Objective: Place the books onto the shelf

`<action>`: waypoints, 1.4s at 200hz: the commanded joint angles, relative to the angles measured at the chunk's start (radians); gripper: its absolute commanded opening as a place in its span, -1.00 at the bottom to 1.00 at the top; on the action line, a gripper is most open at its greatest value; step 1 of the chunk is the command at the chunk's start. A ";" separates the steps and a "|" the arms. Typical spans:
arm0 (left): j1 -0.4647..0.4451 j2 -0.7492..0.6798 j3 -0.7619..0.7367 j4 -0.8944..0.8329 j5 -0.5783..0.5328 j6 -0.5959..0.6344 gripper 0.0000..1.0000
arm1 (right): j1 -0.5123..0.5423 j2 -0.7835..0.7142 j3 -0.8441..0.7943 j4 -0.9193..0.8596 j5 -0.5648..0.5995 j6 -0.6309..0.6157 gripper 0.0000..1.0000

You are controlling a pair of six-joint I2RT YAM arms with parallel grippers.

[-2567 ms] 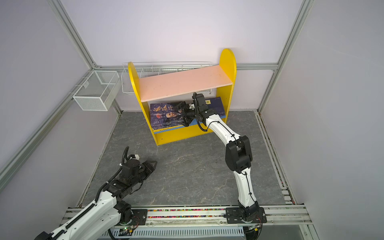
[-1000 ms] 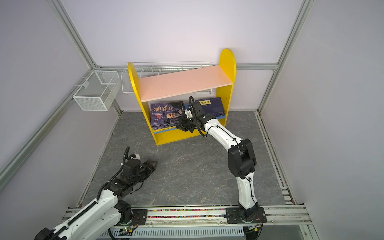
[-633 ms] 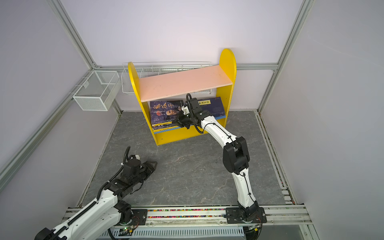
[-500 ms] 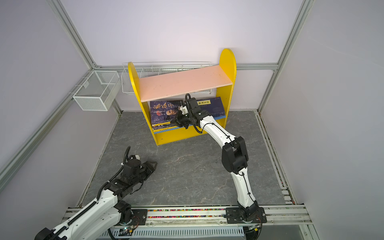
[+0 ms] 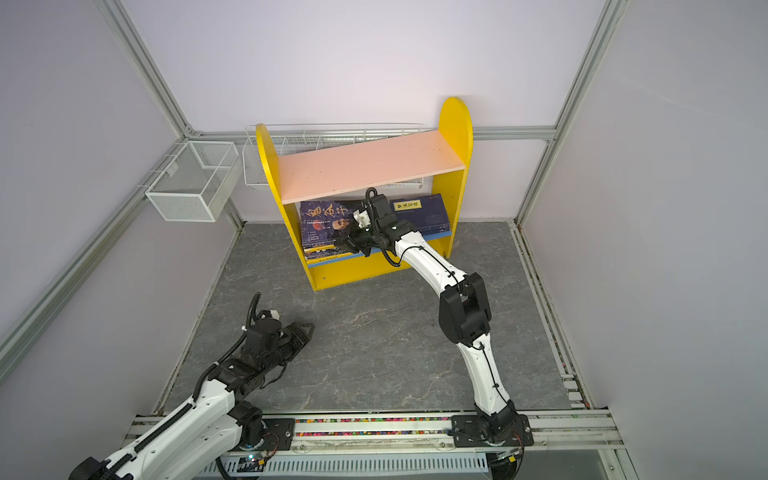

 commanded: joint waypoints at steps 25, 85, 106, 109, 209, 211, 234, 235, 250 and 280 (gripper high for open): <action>0.000 -0.023 -0.010 -0.014 -0.024 -0.009 0.17 | 0.000 0.023 0.048 0.066 -0.020 0.014 -0.85; 0.001 -0.030 0.026 -0.080 -0.044 0.032 0.17 | -0.006 -0.166 -0.072 0.009 0.050 -0.216 -0.80; 0.001 -0.041 0.068 -0.157 -0.085 0.081 0.18 | -0.027 -0.356 -0.303 0.102 0.110 -0.263 -0.73; 0.000 -0.042 0.077 -0.170 -0.093 0.092 0.18 | -0.035 -0.402 -0.361 0.127 0.133 -0.266 -0.72; 0.131 0.126 0.372 -0.394 -0.634 0.406 0.99 | -0.296 -1.277 -1.487 0.481 1.408 -0.761 0.79; 0.140 0.131 0.371 -0.387 -0.639 0.412 0.99 | -0.302 -1.271 -1.489 0.484 1.408 -0.760 0.82; 0.196 0.196 0.336 -0.241 -0.748 0.509 0.99 | -0.358 -1.161 -1.504 0.444 1.367 -0.720 0.91; 0.196 0.197 0.332 -0.231 -0.754 0.518 0.99 | -0.357 -1.155 -1.504 0.446 1.368 -0.721 0.91; 0.219 0.230 0.291 -0.119 -0.810 0.607 0.99 | -0.357 -1.066 -1.523 0.516 1.383 -0.754 0.93; 0.316 0.297 0.310 -0.086 -0.781 0.588 0.99 | -0.357 -0.985 -1.608 0.772 1.393 -0.867 0.96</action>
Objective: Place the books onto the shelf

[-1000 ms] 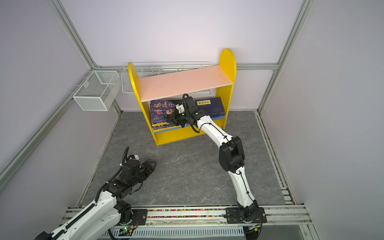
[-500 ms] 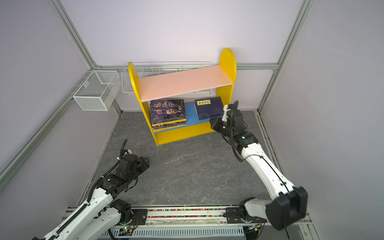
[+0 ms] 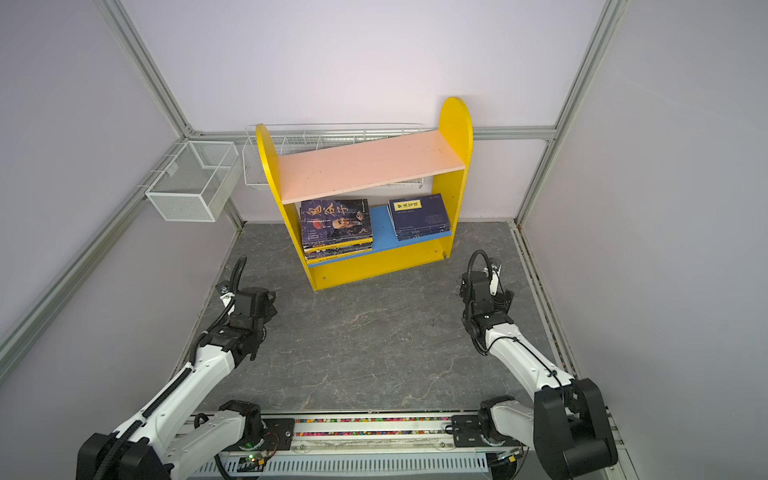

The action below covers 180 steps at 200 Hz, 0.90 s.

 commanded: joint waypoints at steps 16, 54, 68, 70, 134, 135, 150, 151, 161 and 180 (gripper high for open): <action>0.043 0.065 -0.011 0.211 -0.051 0.140 0.99 | -0.007 0.052 -0.138 0.435 -0.007 -0.238 0.98; 0.044 0.231 -0.073 0.449 -0.042 0.212 0.98 | -0.012 0.180 -0.152 0.550 -0.047 -0.303 0.97; 0.038 0.278 -0.028 0.438 -0.036 0.222 0.99 | -0.025 0.177 -0.149 0.538 -0.152 -0.329 0.89; 0.038 0.284 -0.031 0.461 -0.029 0.234 0.99 | -0.025 0.174 -0.150 0.537 -0.163 -0.331 0.89; 0.055 0.433 -0.045 0.877 0.193 0.478 0.99 | -0.131 0.195 -0.155 0.582 -0.604 -0.460 0.78; 0.055 0.437 -0.043 0.879 0.199 0.481 0.99 | -0.134 0.199 -0.162 0.594 -0.611 -0.459 0.78; 0.055 0.481 -0.007 0.888 0.238 0.516 0.99 | -0.241 0.249 -0.222 0.749 -0.642 -0.334 0.81; 0.055 0.484 -0.005 0.888 0.237 0.519 0.99 | -0.249 0.258 -0.226 0.761 -0.649 -0.323 0.81; 0.057 0.502 -0.017 0.925 0.258 0.531 0.99 | -0.302 0.357 -0.275 0.996 -0.727 -0.284 0.85; 0.083 0.498 -0.061 0.996 0.298 0.518 0.98 | -0.281 0.300 -0.217 0.791 -0.696 -0.304 0.76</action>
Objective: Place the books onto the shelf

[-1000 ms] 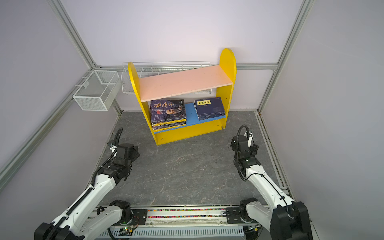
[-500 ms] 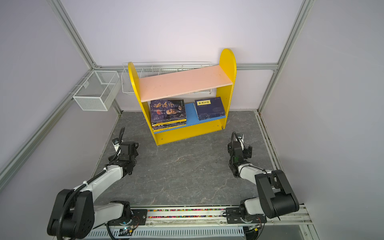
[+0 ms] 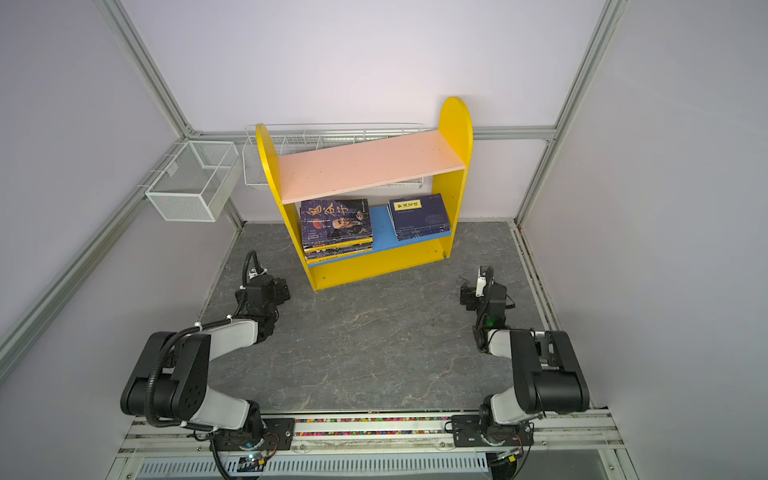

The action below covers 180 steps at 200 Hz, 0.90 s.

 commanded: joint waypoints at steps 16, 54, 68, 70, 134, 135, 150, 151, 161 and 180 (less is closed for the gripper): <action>0.085 -0.016 -0.110 0.267 0.203 0.007 0.97 | 0.045 0.000 0.003 0.068 -0.008 0.004 0.76; 0.100 0.032 -0.167 0.440 0.185 0.003 0.98 | 0.045 -0.001 0.009 0.060 -0.011 0.009 0.76; 0.099 0.016 -0.157 0.386 0.188 -0.004 0.98 | 0.044 0.003 0.007 0.065 -0.011 0.006 0.76; 0.099 0.011 -0.153 0.374 0.186 -0.006 0.98 | 0.044 0.003 0.007 0.063 -0.011 0.008 0.76; 0.101 0.033 -0.167 0.442 0.187 0.001 0.98 | 0.031 0.002 0.016 0.046 -0.041 0.009 0.75; 0.101 0.034 -0.168 0.441 0.187 0.001 0.98 | 0.031 0.003 0.016 0.046 -0.043 0.009 0.76; 0.101 0.029 -0.163 0.422 0.186 -0.003 0.98 | 0.025 0.003 0.018 0.043 -0.056 0.009 0.76; 0.101 0.029 -0.163 0.423 0.186 -0.003 0.98 | 0.025 0.002 0.018 0.043 -0.056 0.010 0.76; 0.101 0.032 -0.165 0.430 0.186 -0.001 0.98 | 0.026 0.002 0.018 0.043 -0.055 0.010 0.75; 0.101 0.032 -0.164 0.429 0.186 -0.001 0.98 | 0.025 0.001 0.014 0.049 -0.060 0.012 0.76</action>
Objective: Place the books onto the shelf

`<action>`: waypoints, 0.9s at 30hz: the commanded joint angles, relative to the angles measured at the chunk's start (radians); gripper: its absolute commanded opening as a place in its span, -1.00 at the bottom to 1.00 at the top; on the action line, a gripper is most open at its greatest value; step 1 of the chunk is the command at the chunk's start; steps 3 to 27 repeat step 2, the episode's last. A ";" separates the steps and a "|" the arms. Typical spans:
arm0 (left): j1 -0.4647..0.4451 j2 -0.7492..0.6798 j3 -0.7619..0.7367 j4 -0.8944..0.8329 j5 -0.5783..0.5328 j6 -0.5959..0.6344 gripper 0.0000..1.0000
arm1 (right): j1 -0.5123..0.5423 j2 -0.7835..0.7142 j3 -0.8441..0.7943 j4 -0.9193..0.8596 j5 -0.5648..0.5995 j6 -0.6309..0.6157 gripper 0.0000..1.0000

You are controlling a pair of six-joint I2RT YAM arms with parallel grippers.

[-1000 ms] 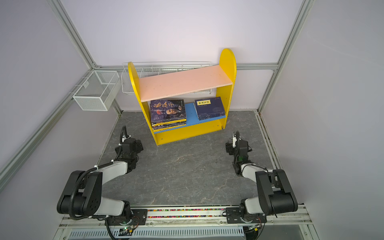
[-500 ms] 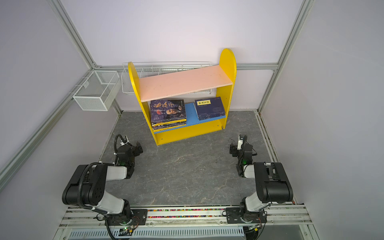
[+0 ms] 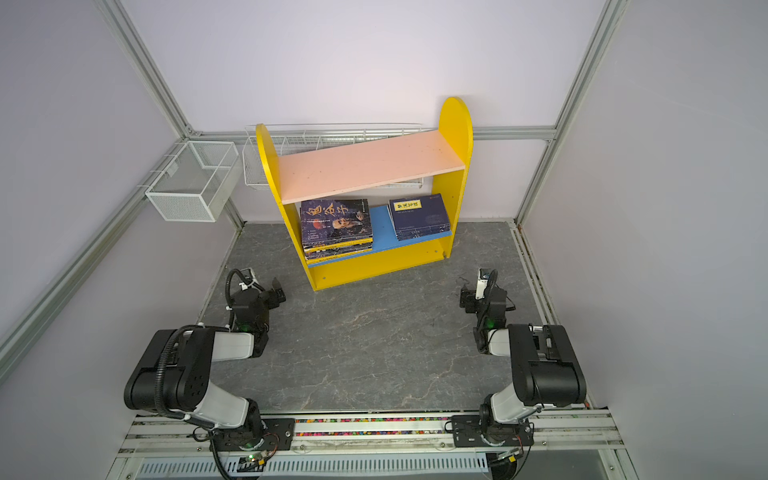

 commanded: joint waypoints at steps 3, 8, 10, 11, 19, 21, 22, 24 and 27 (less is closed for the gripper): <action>0.005 0.008 0.003 0.038 0.010 0.004 0.98 | -0.009 -0.010 0.007 0.022 -0.030 0.002 0.76; 0.005 0.008 0.003 0.038 0.010 0.004 0.98 | -0.009 -0.010 0.007 0.022 -0.030 0.002 0.76; 0.005 0.008 0.003 0.038 0.010 0.004 0.98 | -0.009 -0.010 0.007 0.022 -0.030 0.002 0.76; 0.005 0.008 0.003 0.038 0.010 0.004 0.98 | -0.009 -0.010 0.007 0.022 -0.030 0.002 0.76; 0.005 0.008 0.003 0.038 0.010 0.004 0.98 | -0.009 -0.010 0.007 0.022 -0.030 0.002 0.76; 0.005 0.008 0.003 0.038 0.010 0.004 0.98 | -0.009 -0.010 0.007 0.022 -0.030 0.002 0.76; 0.005 0.008 0.003 0.038 0.010 0.004 0.98 | -0.009 -0.010 0.007 0.022 -0.030 0.002 0.76; 0.005 0.008 0.003 0.038 0.010 0.004 0.98 | -0.009 -0.010 0.007 0.022 -0.030 0.002 0.76; 0.005 0.008 0.003 0.038 0.010 0.004 0.98 | -0.009 -0.010 0.007 0.022 -0.030 0.002 0.76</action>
